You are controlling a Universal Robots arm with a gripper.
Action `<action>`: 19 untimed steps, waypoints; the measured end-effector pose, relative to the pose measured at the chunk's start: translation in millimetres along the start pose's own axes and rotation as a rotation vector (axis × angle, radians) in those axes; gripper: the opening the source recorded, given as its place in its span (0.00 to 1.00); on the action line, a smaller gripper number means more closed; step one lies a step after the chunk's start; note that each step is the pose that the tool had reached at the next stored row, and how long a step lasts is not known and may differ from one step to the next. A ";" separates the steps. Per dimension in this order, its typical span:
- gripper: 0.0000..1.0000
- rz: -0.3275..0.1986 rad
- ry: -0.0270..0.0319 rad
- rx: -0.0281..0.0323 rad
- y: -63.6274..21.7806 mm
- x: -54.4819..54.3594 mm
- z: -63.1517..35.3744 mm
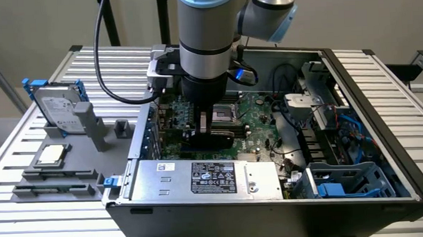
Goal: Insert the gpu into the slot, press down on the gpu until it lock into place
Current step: 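Insert the gpu into the slot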
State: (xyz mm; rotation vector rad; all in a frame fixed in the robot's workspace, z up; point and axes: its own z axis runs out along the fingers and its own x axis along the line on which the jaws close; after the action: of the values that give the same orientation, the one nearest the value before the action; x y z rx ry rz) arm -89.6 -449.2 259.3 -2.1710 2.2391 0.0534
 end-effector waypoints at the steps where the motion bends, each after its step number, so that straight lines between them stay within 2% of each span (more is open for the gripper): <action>1: 0.26 0.000 0.0000 0.0000 0.0 0.0 0.0; 19: 0.26 0.000 0.0000 0.0000 0.0 0.0 0.0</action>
State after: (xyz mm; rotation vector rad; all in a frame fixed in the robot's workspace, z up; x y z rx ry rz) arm -89.6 -449.2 259.3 -2.1711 2.2391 0.0534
